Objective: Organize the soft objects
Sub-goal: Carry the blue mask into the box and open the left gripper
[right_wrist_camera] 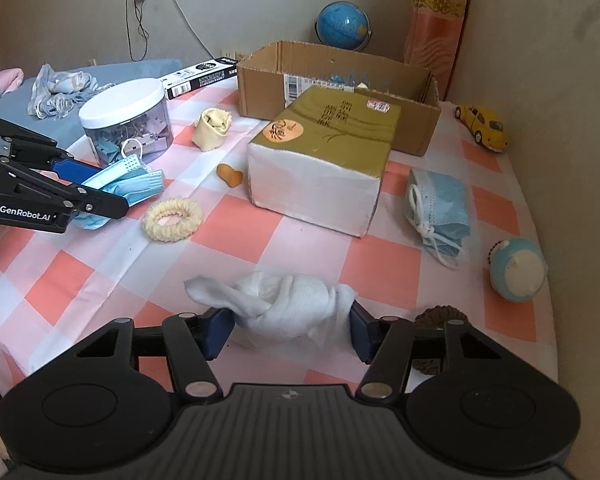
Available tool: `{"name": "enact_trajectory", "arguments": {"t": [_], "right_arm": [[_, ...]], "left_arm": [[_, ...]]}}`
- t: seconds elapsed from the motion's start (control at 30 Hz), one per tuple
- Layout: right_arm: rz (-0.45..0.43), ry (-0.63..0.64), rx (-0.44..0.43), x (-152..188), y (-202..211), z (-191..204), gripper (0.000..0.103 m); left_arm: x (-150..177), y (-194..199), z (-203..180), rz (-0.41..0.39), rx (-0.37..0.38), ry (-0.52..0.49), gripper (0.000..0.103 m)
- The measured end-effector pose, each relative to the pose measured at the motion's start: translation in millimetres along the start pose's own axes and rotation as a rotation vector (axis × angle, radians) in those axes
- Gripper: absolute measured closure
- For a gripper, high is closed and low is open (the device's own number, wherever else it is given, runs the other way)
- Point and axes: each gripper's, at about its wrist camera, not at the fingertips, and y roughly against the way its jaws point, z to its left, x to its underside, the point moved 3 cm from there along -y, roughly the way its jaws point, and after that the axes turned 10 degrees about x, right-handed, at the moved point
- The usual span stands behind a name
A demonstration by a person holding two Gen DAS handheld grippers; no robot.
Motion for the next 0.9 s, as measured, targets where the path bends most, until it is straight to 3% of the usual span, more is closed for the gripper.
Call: {"name": "enact_trajectory", "arguments": {"t": [0.23, 0.43, 0.73, 0.9], "right_arm": [[-0.034, -0.002, -0.011, -6, 12, -6, 0.039], [-0.068, -0.011, -0.016, -11, 21, -13, 0.039], [-0.109, -0.039, -0.021, -14, 26, -30, 0.039], [-0.121, -0.051, -0.018, -13, 27, -39, 0.039]], "left_arm": [[-11, 19, -6, -0.015, 0.004, -0.043, 0.068], [-39, 32, -8, -0.071, -0.005, -0.067, 0.068], [-115, 20, 3, -0.147, -0.044, -0.09, 0.068], [-166, -11, 19, -0.146, -0.039, -0.026, 0.068]]}}
